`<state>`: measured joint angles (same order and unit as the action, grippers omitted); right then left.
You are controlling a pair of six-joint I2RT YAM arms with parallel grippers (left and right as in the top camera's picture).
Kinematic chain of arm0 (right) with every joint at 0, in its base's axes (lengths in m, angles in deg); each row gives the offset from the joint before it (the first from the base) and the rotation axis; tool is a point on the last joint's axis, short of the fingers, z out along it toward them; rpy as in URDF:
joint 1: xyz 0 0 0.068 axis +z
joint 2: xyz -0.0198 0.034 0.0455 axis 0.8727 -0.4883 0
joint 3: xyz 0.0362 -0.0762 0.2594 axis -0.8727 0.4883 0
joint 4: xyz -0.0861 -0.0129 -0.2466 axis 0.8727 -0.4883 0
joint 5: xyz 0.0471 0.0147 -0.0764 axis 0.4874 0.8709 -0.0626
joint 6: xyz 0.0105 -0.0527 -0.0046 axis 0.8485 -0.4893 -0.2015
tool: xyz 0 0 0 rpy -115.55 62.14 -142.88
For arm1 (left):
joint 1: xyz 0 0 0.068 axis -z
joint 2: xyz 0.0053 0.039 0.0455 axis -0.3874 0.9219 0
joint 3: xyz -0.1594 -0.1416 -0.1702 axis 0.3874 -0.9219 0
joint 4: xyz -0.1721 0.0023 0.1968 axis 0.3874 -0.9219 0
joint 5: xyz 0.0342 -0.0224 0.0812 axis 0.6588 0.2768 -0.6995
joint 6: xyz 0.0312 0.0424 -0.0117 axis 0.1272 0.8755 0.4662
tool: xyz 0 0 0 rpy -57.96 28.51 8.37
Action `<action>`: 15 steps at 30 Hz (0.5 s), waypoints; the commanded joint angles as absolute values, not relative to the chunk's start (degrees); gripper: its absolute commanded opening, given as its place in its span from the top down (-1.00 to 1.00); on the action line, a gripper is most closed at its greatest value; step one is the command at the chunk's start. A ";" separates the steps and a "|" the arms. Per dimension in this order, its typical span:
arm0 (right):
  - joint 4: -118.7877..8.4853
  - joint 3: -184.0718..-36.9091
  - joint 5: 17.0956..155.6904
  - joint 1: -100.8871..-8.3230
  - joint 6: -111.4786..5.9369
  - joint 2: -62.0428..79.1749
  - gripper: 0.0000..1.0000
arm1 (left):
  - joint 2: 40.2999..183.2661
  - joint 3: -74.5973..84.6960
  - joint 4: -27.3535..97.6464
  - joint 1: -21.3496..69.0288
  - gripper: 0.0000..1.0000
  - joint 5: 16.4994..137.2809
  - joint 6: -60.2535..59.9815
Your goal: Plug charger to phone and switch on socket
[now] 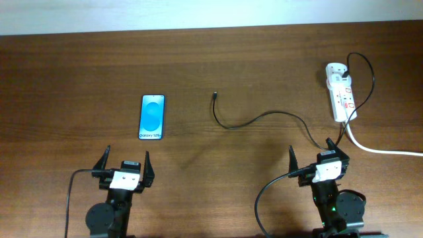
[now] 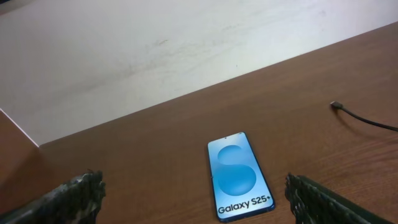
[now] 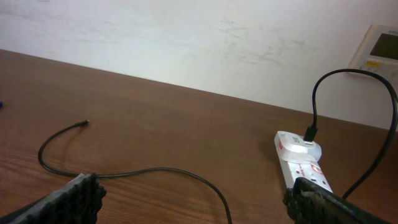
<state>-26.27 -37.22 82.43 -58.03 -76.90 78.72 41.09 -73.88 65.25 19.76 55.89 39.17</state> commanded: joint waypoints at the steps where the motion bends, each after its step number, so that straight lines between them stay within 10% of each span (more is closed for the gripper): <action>1: -26.62 -36.93 82.58 -57.83 -76.29 79.02 -0.97 | 40.47 -74.31 65.23 19.63 -0.99 55.84 39.85; 15: -26.62 -36.93 82.58 -57.83 -76.29 79.02 -0.97 | 40.47 -74.31 65.23 19.63 -0.99 55.84 39.85</action>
<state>-26.27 -37.22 82.45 -58.03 -76.92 78.72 41.09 -73.88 65.25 19.76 55.91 39.20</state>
